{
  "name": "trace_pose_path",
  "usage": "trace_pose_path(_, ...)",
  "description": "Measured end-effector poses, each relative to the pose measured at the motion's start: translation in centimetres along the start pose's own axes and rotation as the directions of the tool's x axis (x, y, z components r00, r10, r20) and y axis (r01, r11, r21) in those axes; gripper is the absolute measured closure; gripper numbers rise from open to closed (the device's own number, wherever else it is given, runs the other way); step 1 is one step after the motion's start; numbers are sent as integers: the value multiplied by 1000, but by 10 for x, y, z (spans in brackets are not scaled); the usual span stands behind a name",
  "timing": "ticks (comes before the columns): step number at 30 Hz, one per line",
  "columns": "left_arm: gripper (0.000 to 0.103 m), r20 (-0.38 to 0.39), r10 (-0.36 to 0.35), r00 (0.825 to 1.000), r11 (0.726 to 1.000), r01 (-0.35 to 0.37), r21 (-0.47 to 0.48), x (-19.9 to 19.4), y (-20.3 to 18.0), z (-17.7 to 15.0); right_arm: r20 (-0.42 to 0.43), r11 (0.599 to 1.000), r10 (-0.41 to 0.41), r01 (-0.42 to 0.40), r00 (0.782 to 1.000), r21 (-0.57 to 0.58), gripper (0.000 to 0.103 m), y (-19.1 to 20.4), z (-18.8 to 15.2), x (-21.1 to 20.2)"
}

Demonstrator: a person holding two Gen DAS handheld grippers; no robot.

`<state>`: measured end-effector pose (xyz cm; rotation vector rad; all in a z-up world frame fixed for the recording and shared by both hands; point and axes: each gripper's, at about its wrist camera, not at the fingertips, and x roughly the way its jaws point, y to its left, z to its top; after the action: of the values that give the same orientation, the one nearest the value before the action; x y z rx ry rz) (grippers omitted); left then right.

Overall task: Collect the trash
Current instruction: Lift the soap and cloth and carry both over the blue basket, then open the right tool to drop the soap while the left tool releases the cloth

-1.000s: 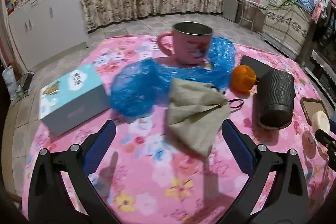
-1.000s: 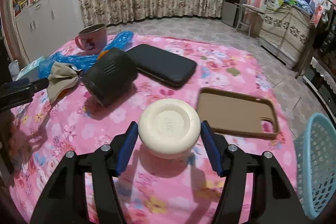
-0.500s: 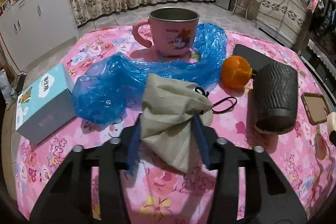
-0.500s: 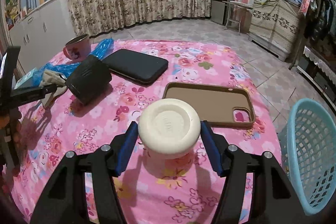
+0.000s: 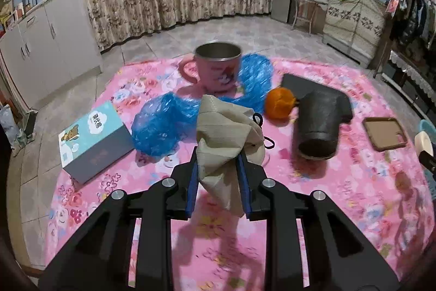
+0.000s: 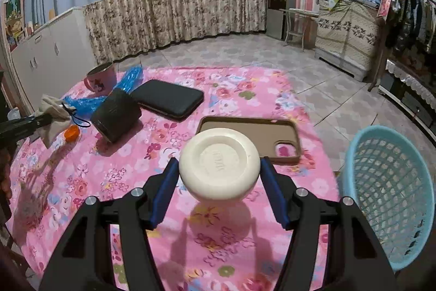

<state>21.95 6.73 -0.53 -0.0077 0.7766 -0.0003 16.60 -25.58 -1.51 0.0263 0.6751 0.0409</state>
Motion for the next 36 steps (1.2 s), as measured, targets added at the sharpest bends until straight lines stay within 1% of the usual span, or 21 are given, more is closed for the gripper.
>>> trace_pose_path(4,79,42,-23,999,999,22,22,-21,-22,7,29,999,-30,29,999,19,42,-19,3,-20)
trace_pose_path(7,79,80,-56,995,997,52,50,-34,-48,11,46,998,-53,51,998,43,42,-35,4,-35)
trace_pose_path(8,79,84,-67,994,996,62,56,-35,-54,13,52,997,-61,59,997,48,42,-40,3,-39)
trace_pose_path(14,79,96,-159,983,981,146,128,-40,-121,14,83,988,-138,132,987,77,42,-77,3,-68)
trace_pose_path(18,79,87,-231,969,962,214,171,-40,-171,10,91,977,-200,191,976,95,42,-105,-2,-85)
trace_pose_path(20,79,87,-256,963,952,236,195,-41,-193,9,92,969,-228,217,969,113,42,-120,-5,-94)
trace_pose_path(24,79,84,-316,945,927,289,238,-44,-240,6,86,953,-274,258,958,161,42,-149,-12,-104)
trace_pose_path(26,79,74,-346,935,910,315,269,-46,-265,2,77,943,-290,272,954,190,42,-164,-17,-105)
trace_pose_path(30,79,56,-382,923,880,344,326,-47,-303,-6,63,924,-322,299,945,239,42,-190,-23,-105)
trace_pose_path(36,79,20,-422,907,844,384,375,-40,-347,-17,56,907,-365,341,929,246,42,-212,-22,-100)
